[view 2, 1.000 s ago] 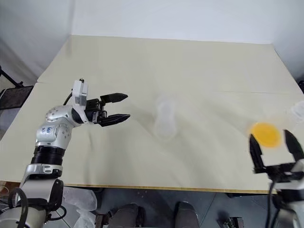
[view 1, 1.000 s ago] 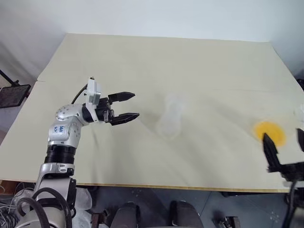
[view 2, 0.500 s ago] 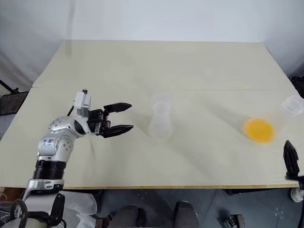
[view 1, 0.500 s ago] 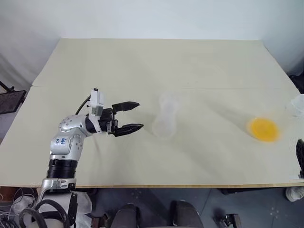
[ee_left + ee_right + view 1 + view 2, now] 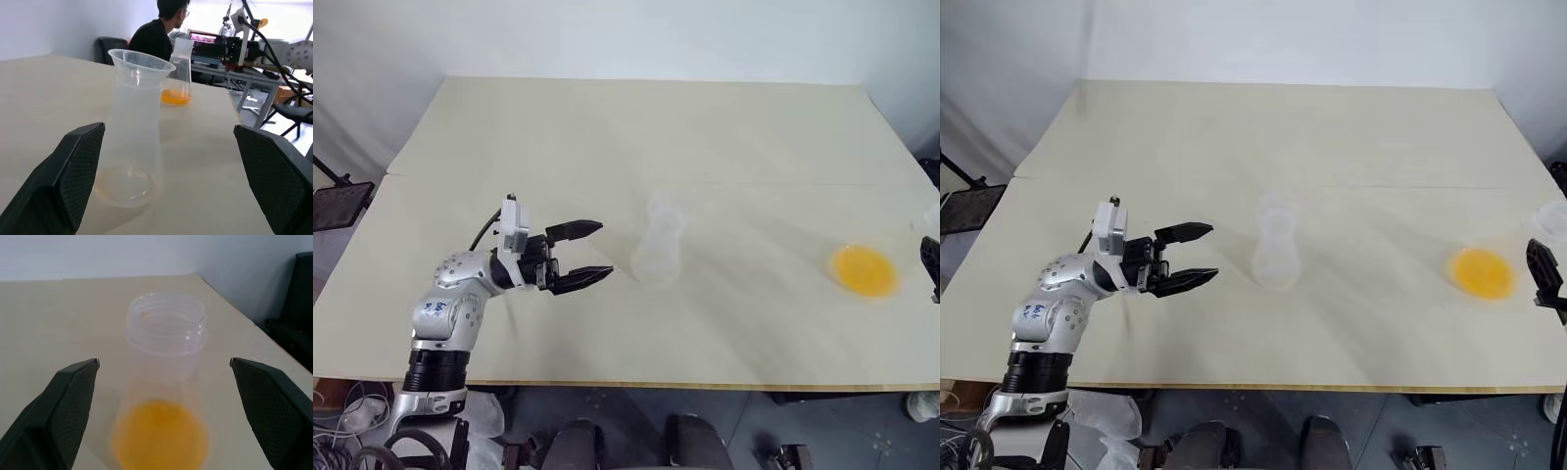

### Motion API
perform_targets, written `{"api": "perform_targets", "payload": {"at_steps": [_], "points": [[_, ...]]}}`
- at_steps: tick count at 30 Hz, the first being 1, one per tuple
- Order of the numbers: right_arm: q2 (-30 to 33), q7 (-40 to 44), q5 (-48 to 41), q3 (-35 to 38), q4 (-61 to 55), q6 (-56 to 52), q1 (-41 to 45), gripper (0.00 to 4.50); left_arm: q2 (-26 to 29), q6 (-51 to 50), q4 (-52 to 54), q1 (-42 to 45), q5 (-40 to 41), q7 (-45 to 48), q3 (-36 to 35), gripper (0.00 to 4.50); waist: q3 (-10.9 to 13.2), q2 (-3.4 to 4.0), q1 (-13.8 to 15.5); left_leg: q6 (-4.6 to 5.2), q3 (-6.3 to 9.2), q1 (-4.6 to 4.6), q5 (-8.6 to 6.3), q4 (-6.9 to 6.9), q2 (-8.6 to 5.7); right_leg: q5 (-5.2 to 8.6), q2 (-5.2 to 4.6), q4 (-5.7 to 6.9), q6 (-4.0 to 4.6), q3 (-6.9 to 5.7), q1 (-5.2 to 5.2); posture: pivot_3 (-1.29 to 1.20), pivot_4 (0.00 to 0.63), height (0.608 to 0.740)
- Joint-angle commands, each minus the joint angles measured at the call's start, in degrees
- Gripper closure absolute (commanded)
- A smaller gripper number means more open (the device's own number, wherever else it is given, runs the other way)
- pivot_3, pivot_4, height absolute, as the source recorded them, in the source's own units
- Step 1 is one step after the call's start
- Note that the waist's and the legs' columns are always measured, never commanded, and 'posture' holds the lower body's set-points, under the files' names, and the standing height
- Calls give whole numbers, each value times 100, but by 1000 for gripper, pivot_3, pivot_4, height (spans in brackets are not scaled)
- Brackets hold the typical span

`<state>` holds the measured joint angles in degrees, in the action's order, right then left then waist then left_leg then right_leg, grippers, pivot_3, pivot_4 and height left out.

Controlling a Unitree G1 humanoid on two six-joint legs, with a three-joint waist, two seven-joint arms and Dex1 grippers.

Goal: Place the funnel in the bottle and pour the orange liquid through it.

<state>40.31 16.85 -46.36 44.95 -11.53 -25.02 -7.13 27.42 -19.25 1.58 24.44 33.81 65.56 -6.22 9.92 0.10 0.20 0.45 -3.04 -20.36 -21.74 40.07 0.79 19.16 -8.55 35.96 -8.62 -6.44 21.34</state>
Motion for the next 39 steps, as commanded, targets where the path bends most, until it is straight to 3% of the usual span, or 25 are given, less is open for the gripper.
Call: {"api": "perform_targets", "payload": {"at_steps": [1,21,27,34,39], "points": [[181,143,229,-57,242,52,269,0,50,-3,281,-8,155,-90,-104,14,0,0,0,0,0,0,0,0,0,0,0,0,0,0,0,0,150,740],[45,725,1133,-674,1941,660,1932,0,90,13,388,91,193,-234,-130,14,0,0,-25,0,-2,-3,0,-1,1,0,0,-2,0,-4,2,0,150,740],[17,866,1170,-691,2103,700,2068,1896,108,47,356,142,176,-244,-160,0,0,0,-30,0,-2,-4,0,0,1,0,0,-3,0,-4,3,0,150,740],[-25,956,1131,-657,2056,775,2109,1949,109,99,365,119,163,-278,-187,0,0,0,-31,0,-2,-4,0,-1,2,0,0,-3,0,-4,3,0,150,740],[-119,1048,934,-822,1019,813,2193,1949,118,190,298,127,140,-314,-209,0,2,4,-35,0,-2,-4,0,-1,2,0,0,-3,0,-3,5,0,150,740]]}}
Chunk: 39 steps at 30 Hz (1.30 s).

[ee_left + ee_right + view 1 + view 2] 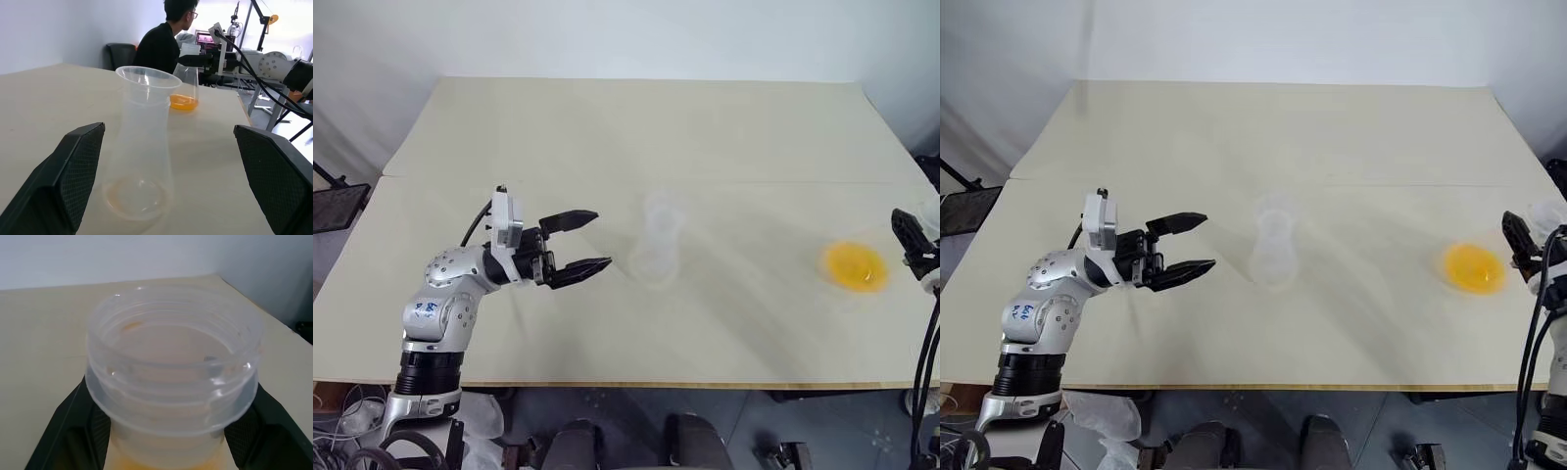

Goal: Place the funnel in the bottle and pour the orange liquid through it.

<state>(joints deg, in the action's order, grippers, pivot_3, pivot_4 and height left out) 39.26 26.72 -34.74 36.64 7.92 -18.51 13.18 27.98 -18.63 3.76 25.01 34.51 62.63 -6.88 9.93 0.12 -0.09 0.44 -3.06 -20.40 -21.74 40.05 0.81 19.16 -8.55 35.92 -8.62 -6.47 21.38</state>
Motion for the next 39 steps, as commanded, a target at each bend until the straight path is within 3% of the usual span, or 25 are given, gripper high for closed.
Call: {"api": "perform_targets", "payload": {"at_steps": [1,7,10,16,26,39], "points": [[12,-7,-171,-121,-1224,82,184,1949,66,146,49,75,63,-23,-153,0,3,7,-12,0,-1,0,0,0,1,0,0,0,0,1,2,0,150,740],[360,-370,-35,-1064,-2332,-1089,663,1949,59,257,-142,122,15,-4,-134,0,4,11,-6,0,1,-1,0,1,2,0,1,1,0,1,5,0,150,740],[542,-413,436,-1932,-3032,-1241,1145,1949,11,318,-220,155,-8,0,-74,0,4,11,-6,0,6,-11,0,1,0,0,0,0,0,-4,11,0,150,740],[245,-262,926,-2838,-3402,-932,1706,1949,-61,391,-260,214,-36,-5,1,0,6,9,13,0,25,-27,0,5,-4,0,-1,-3,0,-26,13,0,150,740],[440,-299,3240,-4083,-2931,192,1963,1949,-105,404,-85,100,-13,-99,35,0,6,8,-20,0,23,-53,0,11,-8,0,-5,-6,0,-53,20,0,150,740],[322,-331,5016,-4565,-2629,1287,2168,1949,-171,457,-47,30,-31,-196,68,0,6,8,-21,-1,28,-63,0,14,-6,0,-5,-8,0,-65,22,0,150,740]]}}
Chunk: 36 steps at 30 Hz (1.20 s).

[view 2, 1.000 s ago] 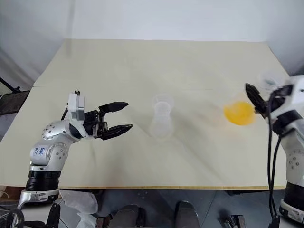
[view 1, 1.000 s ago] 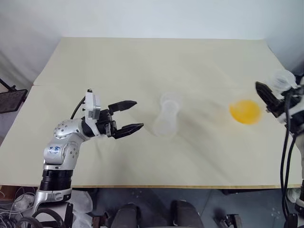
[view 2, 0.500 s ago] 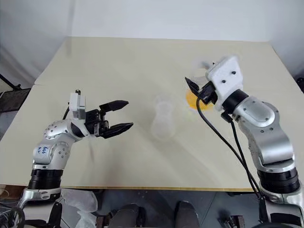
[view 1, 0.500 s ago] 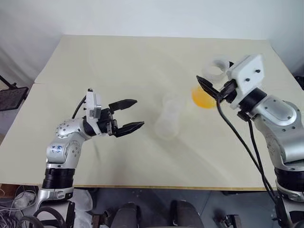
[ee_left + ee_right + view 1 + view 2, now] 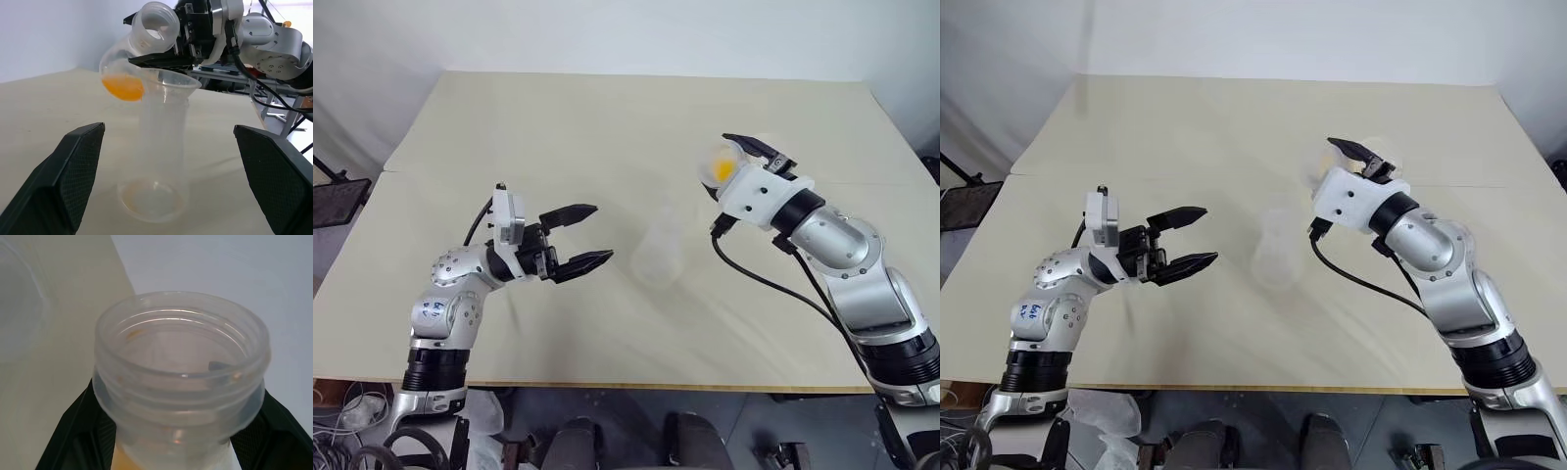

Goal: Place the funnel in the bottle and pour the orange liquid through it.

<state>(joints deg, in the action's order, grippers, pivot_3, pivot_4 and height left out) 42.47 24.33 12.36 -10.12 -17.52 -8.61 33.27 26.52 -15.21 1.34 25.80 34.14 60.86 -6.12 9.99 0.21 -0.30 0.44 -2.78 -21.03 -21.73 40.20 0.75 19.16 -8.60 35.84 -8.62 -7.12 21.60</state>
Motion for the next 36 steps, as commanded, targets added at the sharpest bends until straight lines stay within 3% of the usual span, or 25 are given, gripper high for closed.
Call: {"api": "perform_targets", "payload": {"at_steps": [1,17,36], "points": [[29,-127,469,94,-71,442,175,1949,-32,125,194,-52,-1,-21,2,0,0,0,1,0,0,0,0,0,0,0,0,0,0,-1,0,0,150,740],[37,-422,2020,28,292,1867,311,1949,-93,278,77,-58,-92,-2,66,0,0,0,-12,0,11,-2,0,0,2,0,0,0,0,-4,0,0,150,740],[-194,-828,3012,-2,660,2531,548,1949,-142,299,85,-36,-87,-48,70,0,0,0,-143,-2,43,-3,1,0,3,0,1,0,0,-7,0,0,150,740]]}}
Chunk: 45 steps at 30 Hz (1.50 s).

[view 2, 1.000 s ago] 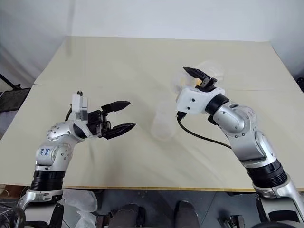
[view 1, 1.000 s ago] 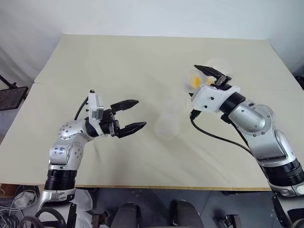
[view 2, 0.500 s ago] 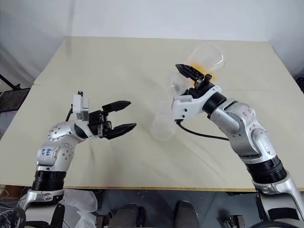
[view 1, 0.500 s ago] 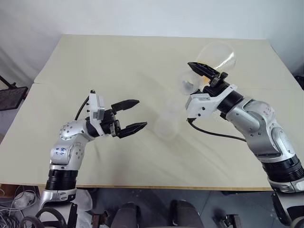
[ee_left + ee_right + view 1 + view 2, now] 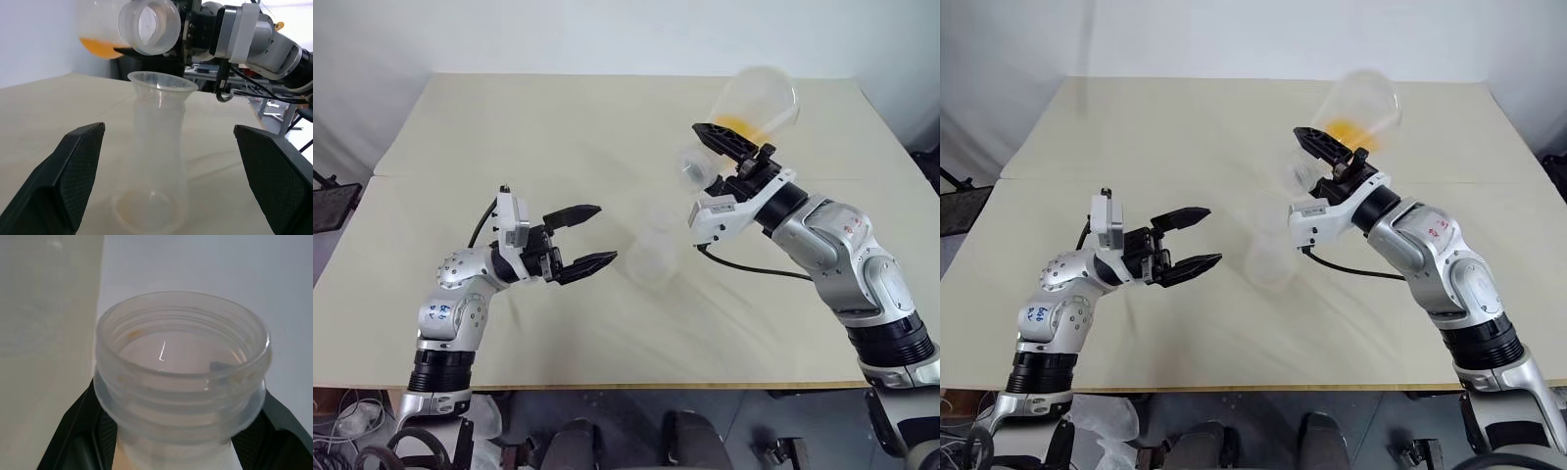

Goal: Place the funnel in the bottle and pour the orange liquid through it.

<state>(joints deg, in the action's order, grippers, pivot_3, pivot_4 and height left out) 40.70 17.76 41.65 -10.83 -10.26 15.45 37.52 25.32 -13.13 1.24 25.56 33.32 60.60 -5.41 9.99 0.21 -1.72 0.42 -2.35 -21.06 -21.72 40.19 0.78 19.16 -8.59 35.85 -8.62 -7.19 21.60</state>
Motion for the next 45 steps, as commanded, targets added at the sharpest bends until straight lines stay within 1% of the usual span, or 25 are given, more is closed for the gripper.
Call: {"api": "perform_targets", "payload": {"at_steps": [1,22,45], "points": [[-32,-171,88,74,-51,139,123,1949,-24,91,97,-12,-3,-23,-2,0,0,0,-1,0,0,0,0,0,0,0,0,0,0,0,0,0,150,740],[-207,-371,539,40,116,468,203,1949,-66,102,133,-34,7,-94,4,0,0,0,1,0,3,-1,0,0,-1,0,-1,0,0,1,0,0,150,740],[-132,-655,746,84,229,736,254,1949,-130,166,152,-41,-28,-166,6,0,0,0,-2,0,3,-1,0,0,-1,0,0,1,0,1,0,0,150,740]]}}
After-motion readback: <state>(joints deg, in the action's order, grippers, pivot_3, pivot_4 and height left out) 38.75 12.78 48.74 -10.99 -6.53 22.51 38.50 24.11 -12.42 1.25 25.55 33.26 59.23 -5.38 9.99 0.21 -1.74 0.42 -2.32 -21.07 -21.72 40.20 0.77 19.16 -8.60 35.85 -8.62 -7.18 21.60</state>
